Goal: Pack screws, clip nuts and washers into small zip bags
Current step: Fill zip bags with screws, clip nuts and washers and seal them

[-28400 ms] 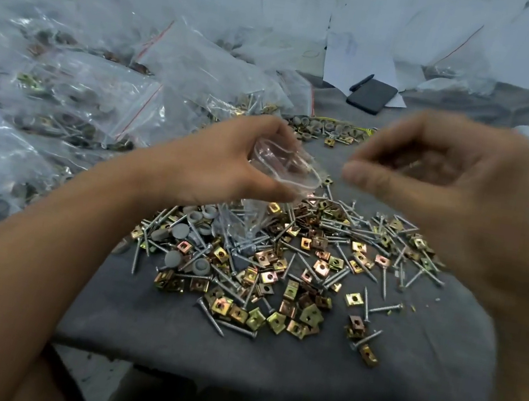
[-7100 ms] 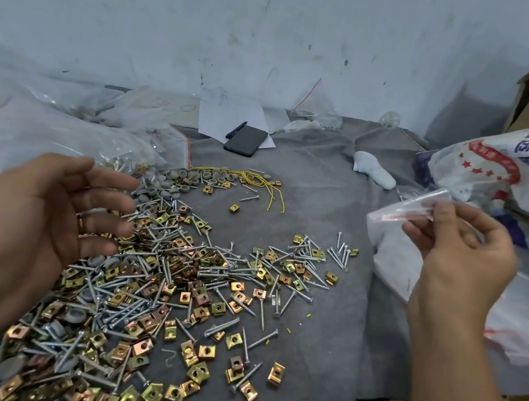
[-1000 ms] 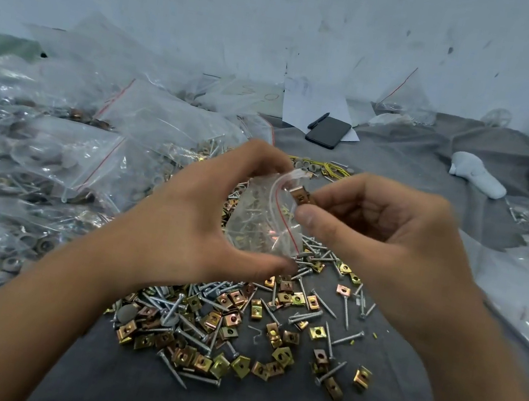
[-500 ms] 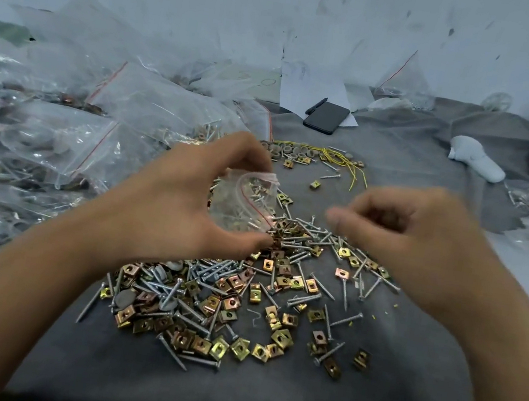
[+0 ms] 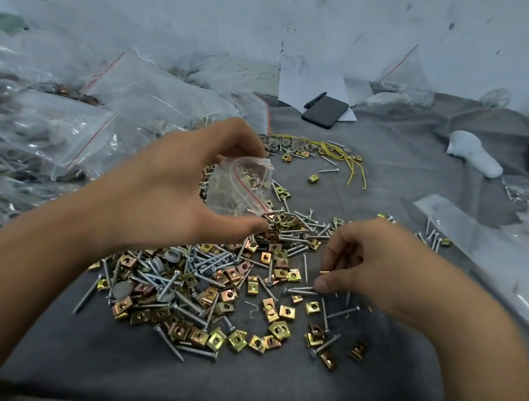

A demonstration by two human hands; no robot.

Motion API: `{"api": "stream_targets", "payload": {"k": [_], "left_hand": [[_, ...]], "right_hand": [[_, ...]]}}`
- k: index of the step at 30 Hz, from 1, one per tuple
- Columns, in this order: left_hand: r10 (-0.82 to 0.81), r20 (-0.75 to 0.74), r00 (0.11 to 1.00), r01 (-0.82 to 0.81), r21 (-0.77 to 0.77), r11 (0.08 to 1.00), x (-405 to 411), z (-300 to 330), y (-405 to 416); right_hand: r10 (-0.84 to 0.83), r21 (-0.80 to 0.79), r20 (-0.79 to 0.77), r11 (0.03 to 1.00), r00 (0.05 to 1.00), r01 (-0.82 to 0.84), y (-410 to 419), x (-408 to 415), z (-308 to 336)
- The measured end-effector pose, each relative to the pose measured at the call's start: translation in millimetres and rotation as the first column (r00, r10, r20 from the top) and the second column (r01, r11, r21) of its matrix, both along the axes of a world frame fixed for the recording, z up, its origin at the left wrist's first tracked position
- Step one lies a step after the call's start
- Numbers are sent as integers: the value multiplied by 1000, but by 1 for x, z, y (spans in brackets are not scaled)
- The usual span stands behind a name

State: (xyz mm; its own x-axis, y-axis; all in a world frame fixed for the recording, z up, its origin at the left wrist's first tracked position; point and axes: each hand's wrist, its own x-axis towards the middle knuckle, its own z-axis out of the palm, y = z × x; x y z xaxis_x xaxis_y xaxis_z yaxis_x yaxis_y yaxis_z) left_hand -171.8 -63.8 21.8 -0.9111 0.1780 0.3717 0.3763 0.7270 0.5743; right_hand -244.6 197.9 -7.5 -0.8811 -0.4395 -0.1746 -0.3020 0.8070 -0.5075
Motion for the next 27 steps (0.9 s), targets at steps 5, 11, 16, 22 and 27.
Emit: {"api": "stream_targets", "payload": {"k": [5,11,16,22,27], "left_hand": [[11,5,1000,-11,17,1000,1,2,0],[19,12,1000,-19,5,1000,2,3,0],[15,17,1000,-15,9,1000,3,4,0],[3,13,1000,-3,16,1000,2,4,-1],[-3,-2,1000,3,25,1000,-1,3,-5]], "right_hand": [[49,-186,-35,981,998,-55,1,3,1],[105,-130,-114,984,988,-119,-25,8,0],[108,67,-117,993,987,-100,-37,9,0],[78,-86,-158,992,984,-92,-34,9,-5],[197,-818,-9,563,980,-120,-20,8,-4]]}}
